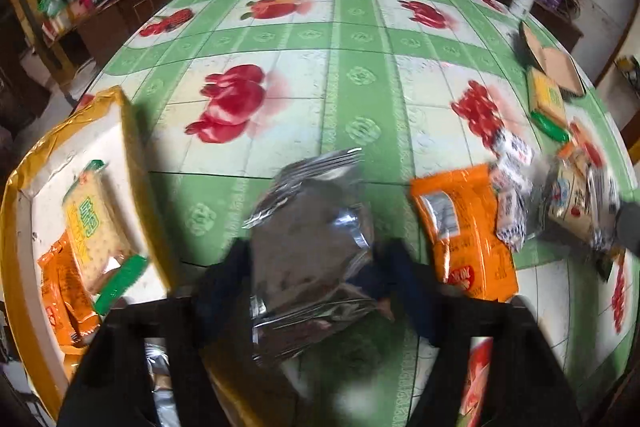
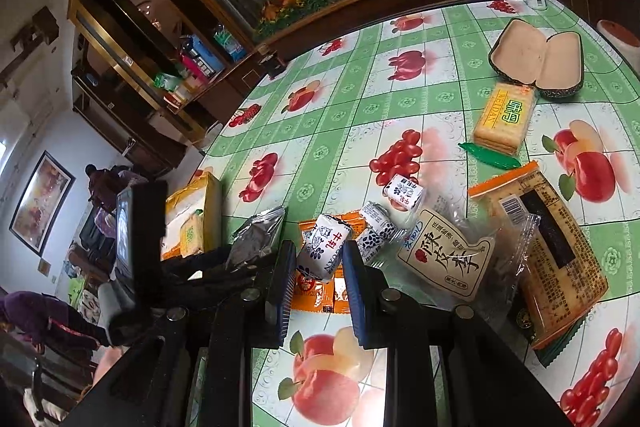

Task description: Organize snacks

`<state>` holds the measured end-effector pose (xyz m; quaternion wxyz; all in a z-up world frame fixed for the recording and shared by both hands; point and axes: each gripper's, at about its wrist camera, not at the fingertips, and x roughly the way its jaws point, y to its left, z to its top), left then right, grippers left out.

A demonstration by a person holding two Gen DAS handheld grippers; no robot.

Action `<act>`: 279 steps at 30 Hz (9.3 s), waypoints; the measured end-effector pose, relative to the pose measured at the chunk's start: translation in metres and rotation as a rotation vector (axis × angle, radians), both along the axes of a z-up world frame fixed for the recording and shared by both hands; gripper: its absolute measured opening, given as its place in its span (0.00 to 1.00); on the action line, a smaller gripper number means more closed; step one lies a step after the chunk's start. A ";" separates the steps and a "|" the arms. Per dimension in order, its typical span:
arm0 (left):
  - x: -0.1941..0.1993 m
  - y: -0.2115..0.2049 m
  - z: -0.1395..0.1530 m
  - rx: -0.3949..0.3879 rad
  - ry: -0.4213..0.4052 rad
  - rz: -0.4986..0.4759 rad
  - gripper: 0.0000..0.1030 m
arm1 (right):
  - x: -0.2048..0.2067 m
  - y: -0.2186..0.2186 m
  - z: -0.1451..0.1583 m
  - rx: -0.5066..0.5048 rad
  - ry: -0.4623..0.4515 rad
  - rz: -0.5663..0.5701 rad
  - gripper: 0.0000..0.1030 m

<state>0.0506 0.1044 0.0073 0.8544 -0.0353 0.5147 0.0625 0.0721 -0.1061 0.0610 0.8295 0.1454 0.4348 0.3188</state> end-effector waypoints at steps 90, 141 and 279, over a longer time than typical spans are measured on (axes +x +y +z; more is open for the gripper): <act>-0.170 0.121 0.048 -0.001 -0.340 0.327 0.58 | -0.048 0.216 0.009 -0.137 -0.077 0.417 0.25; -0.153 0.083 0.049 -0.018 -0.323 0.260 0.60 | -0.028 0.199 0.000 -0.110 0.006 0.389 0.27; -0.105 0.034 0.069 -0.133 -0.423 0.103 0.45 | -0.049 0.071 -0.016 -0.198 -0.125 0.138 0.49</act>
